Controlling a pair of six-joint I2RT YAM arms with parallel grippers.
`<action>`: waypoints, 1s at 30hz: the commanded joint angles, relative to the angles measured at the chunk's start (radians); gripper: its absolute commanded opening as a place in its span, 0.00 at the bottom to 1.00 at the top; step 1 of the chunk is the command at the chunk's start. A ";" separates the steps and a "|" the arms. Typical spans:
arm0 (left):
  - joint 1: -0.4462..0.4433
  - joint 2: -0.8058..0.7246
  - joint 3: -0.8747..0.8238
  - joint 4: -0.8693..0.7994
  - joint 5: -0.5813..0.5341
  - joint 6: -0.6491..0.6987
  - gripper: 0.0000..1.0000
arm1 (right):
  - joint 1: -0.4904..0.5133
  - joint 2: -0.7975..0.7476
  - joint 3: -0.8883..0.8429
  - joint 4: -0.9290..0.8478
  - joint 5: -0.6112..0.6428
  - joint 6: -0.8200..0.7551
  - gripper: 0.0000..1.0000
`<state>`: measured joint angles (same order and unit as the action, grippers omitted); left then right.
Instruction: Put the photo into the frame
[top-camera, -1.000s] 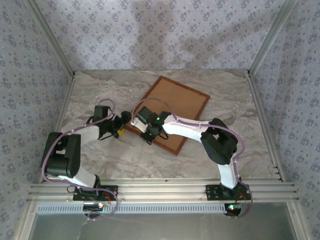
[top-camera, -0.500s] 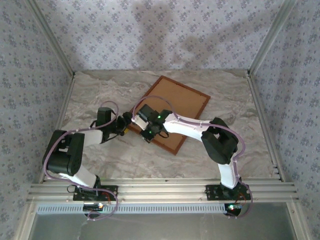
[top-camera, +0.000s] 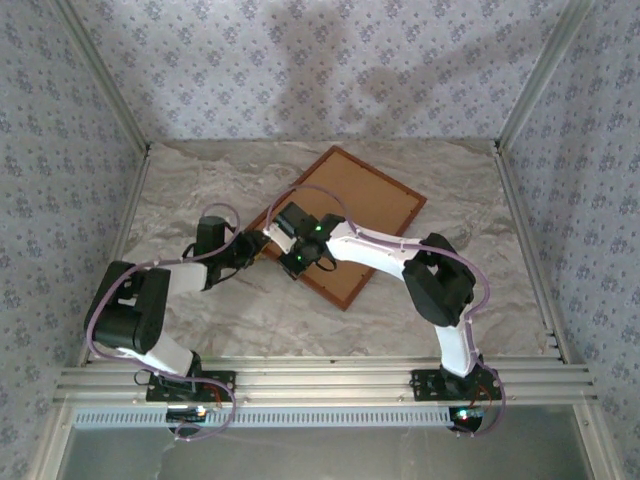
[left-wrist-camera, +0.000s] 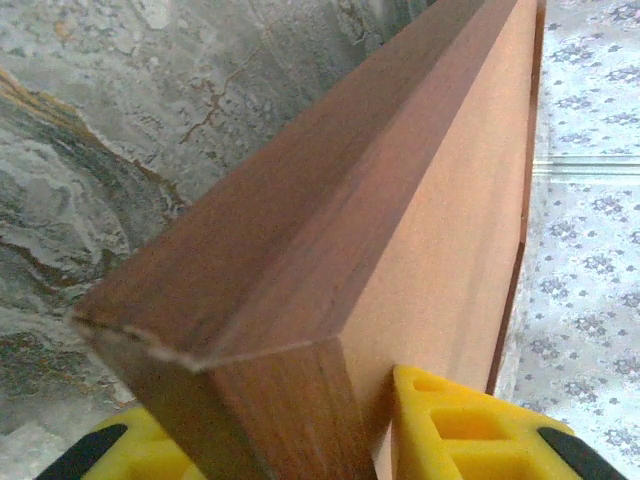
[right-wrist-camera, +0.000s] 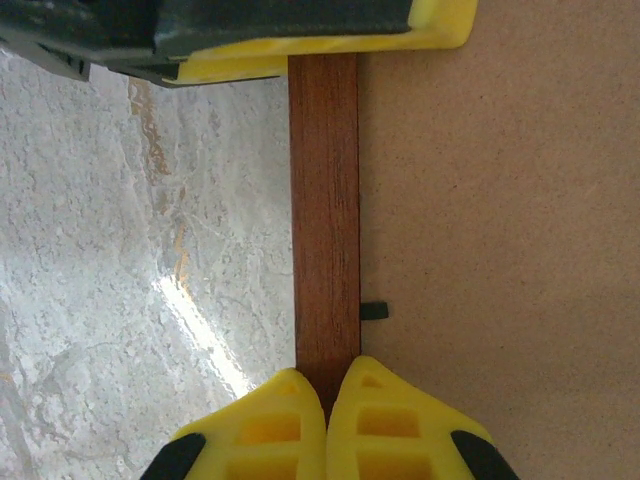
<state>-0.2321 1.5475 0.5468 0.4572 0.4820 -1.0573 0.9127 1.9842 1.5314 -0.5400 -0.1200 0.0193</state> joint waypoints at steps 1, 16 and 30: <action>-0.029 -0.055 0.003 0.081 0.028 0.001 0.26 | 0.014 0.015 0.045 0.021 -0.069 0.033 0.00; -0.036 -0.102 0.045 0.008 0.012 -0.081 0.09 | 0.075 -0.040 0.081 -0.020 0.267 -0.004 0.50; -0.036 -0.123 0.057 -0.015 0.012 -0.095 0.07 | 0.237 -0.028 -0.028 -0.030 0.763 -0.192 0.72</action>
<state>-0.2623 1.4643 0.5724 0.4278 0.4820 -1.1797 1.1576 1.9781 1.5486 -0.5587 0.5373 -0.1474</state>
